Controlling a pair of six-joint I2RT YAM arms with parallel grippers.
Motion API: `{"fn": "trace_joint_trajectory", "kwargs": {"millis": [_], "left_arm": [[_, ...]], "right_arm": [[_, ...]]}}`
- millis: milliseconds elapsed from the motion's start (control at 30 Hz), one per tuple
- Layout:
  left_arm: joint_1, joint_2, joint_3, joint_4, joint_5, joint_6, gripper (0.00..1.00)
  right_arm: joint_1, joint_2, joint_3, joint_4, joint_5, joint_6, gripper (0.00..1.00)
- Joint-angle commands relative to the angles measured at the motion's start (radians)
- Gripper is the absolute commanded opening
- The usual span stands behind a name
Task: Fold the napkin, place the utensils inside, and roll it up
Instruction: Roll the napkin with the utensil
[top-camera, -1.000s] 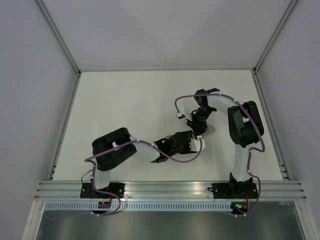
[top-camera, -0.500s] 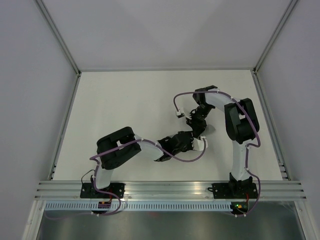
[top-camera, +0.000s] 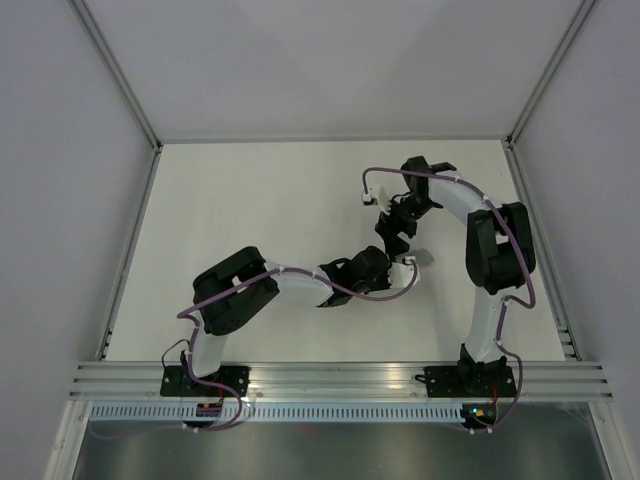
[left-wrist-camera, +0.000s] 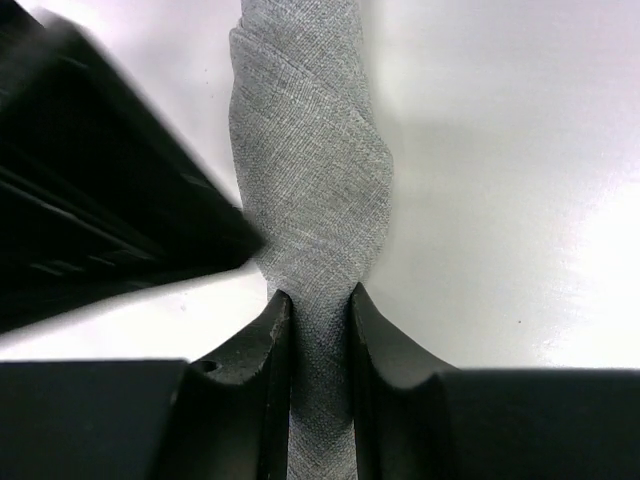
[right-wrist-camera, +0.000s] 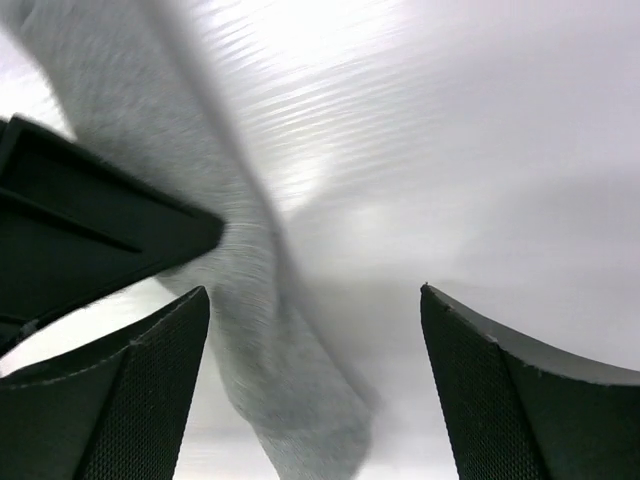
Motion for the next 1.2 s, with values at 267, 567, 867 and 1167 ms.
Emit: {"fn": "trace_joint_trajectory", "kwargs": {"millis": [267, 567, 867, 1167], "left_arm": [[0.010, 0.085, 0.085, -0.237, 0.061, -0.378, 0.18], [0.012, 0.148, 0.215, -0.368, 0.052, -0.625, 0.20], [0.012, 0.209, 0.292, -0.431, 0.046, -0.792, 0.22], [0.012, 0.263, 0.347, -0.474, 0.044, -0.917, 0.23]], "right_arm": [[-0.169, -0.276, -0.035, 0.322, 0.111, 0.467, 0.77], [-0.190, -0.374, -0.229, 0.265, 0.221, 0.465, 0.60], [-0.199, -0.320, -0.301, 0.283, 0.252, 0.547, 0.56], [-0.201, -0.353, -0.312, 0.257, 0.301, 0.564, 0.54]]}}
